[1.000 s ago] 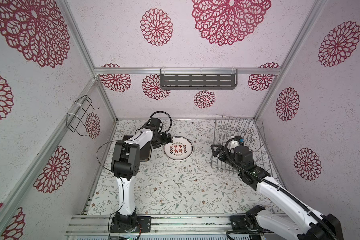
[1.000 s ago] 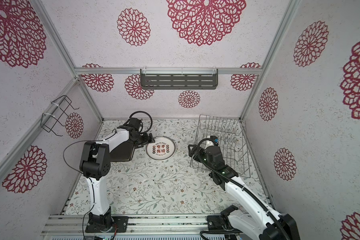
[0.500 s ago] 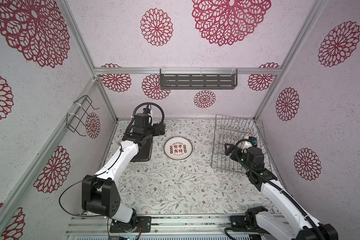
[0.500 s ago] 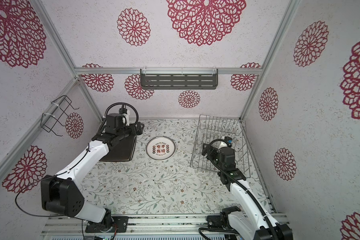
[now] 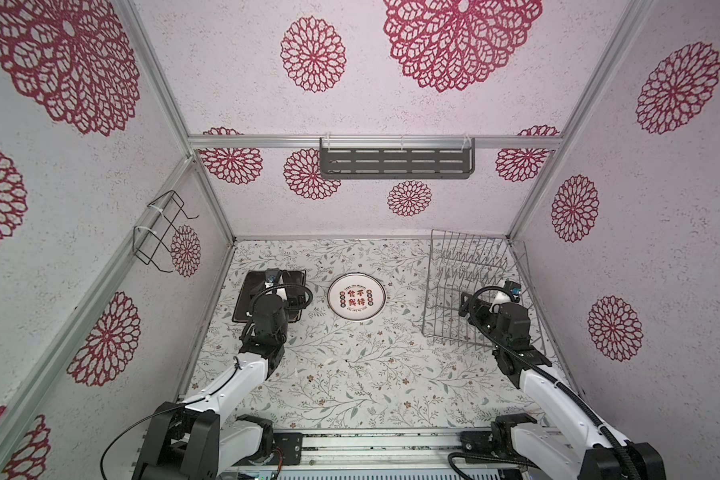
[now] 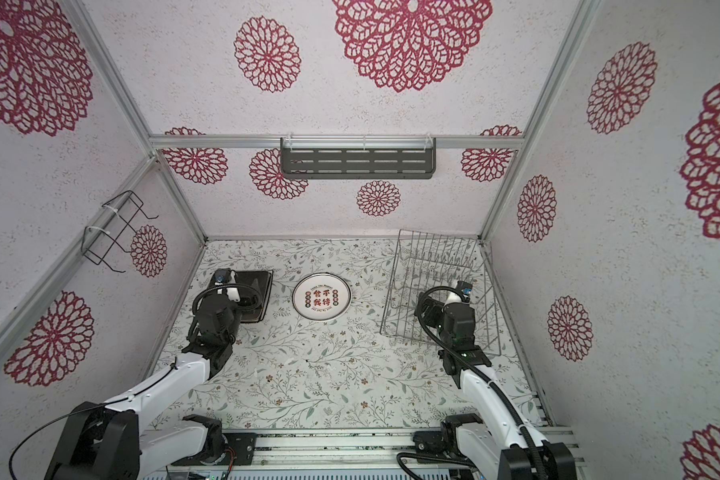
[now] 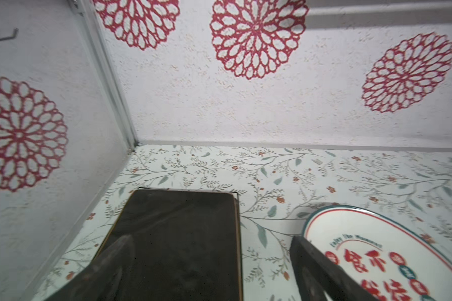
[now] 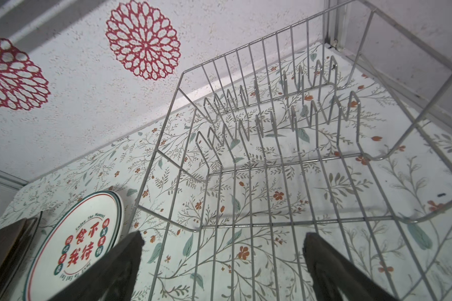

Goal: Unload the plates from the dish rack

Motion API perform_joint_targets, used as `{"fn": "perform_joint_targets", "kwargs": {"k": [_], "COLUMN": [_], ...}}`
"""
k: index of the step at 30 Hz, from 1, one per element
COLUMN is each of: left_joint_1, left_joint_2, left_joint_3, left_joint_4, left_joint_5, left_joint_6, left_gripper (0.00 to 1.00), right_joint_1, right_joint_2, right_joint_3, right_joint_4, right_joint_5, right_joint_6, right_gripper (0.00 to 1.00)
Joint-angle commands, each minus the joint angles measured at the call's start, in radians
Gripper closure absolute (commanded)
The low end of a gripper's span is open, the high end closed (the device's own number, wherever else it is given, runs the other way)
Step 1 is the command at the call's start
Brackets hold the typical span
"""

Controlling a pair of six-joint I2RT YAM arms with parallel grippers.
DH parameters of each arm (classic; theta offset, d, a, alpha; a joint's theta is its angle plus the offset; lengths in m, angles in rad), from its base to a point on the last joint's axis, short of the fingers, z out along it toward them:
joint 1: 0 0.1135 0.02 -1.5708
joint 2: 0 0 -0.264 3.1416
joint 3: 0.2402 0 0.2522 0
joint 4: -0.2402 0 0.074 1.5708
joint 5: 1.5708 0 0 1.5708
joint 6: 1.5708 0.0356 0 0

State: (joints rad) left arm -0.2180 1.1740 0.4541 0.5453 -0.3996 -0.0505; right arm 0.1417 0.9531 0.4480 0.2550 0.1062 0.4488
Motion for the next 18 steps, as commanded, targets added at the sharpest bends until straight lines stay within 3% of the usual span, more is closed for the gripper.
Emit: {"fn": "perform_joint_targets", "kwargs": {"k": [1, 5, 11, 13, 18], "left_joint_1": [0.006, 0.015, 0.025, 0.023, 0.040], "left_joint_2": [0.009, 0.067, 0.232, 0.280, 0.273], "left_joint_3": [-0.033, -0.092, -0.189, -0.204, -0.238], "left_joint_4": [0.187, 0.337, 0.696, 0.790, 0.855], "left_joint_5": [-0.147, -0.239, -0.250, -0.323, -0.352], "left_joint_6": [0.110, 0.116, 0.208, 0.217, 0.176], "left_gripper": [0.03, 0.03, 0.03, 0.03, 0.03], "right_joint_1": [-0.008, -0.011, -0.016, -0.022, -0.030], "right_joint_2": [-0.029, -0.043, -0.058, -0.061, -0.050], "right_joint_3": [0.002, -0.009, -0.026, -0.029, -0.027], "right_joint_4": [0.068, 0.066, 0.047, 0.043, 0.053], "right_joint_5": [0.069, 0.079, 0.105, 0.107, 0.116], "right_joint_6": [-0.084, -0.109, -0.133, -0.136, -0.148], "right_gripper": [0.01, 0.01, 0.01, 0.01, 0.01]}}
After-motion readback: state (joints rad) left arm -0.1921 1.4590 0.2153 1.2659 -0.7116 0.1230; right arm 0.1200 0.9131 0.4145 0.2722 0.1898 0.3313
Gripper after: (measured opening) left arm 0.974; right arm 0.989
